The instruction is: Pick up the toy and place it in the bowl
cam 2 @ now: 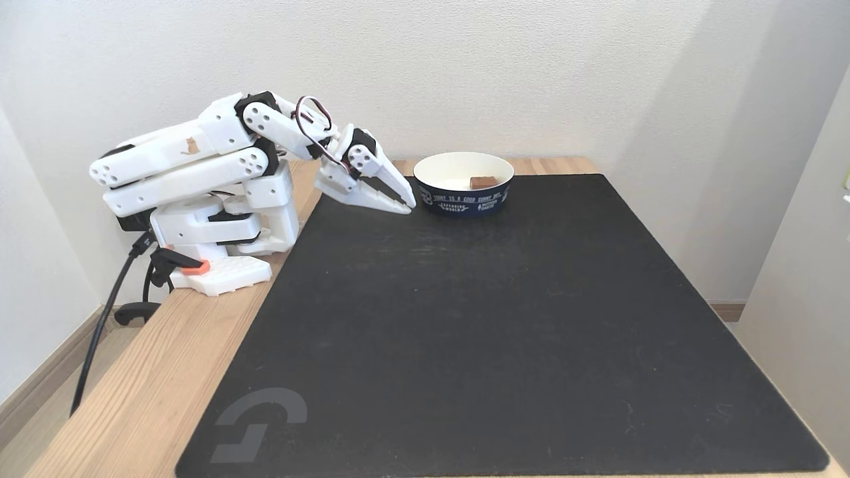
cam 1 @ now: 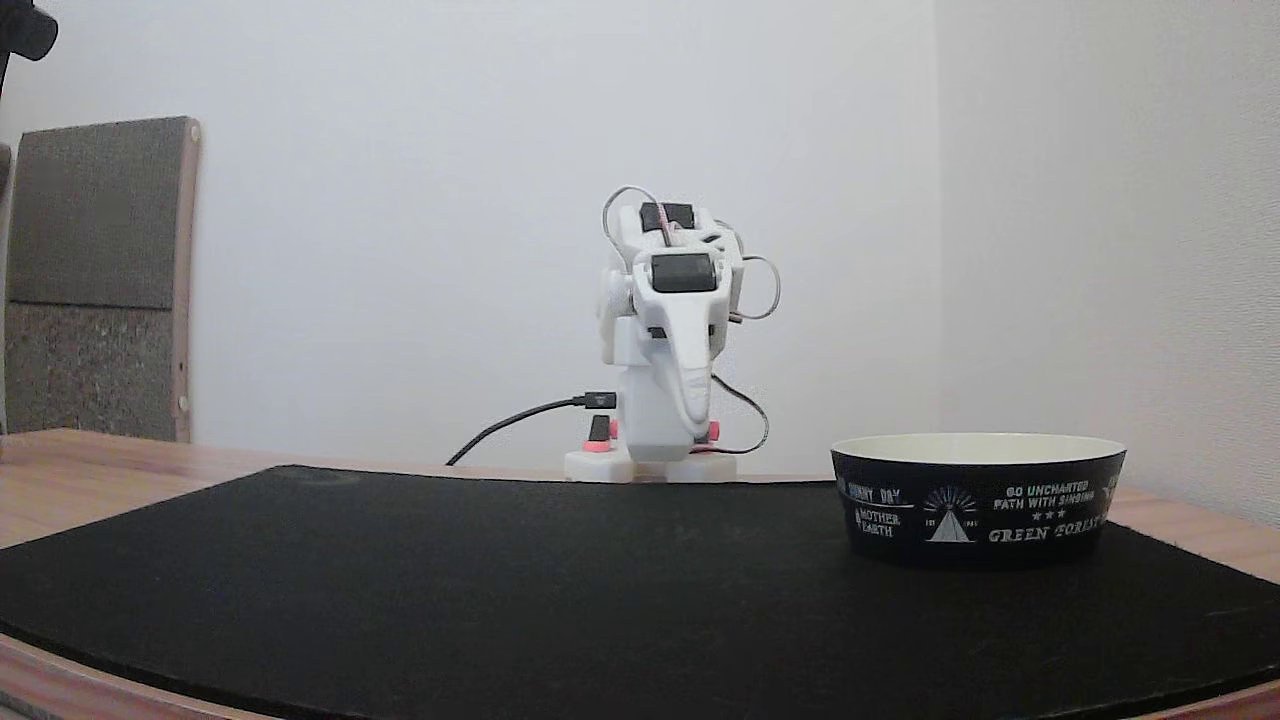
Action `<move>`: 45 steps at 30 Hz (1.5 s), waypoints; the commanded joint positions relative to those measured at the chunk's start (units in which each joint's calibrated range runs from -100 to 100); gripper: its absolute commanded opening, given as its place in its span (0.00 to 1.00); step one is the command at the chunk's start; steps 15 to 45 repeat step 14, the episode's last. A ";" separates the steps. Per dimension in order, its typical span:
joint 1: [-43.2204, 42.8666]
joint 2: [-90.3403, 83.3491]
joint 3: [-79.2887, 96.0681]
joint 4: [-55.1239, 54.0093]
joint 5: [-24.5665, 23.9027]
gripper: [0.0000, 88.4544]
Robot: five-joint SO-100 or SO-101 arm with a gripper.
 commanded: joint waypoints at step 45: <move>0.21 -0.58 0.60 -0.22 -0.18 0.03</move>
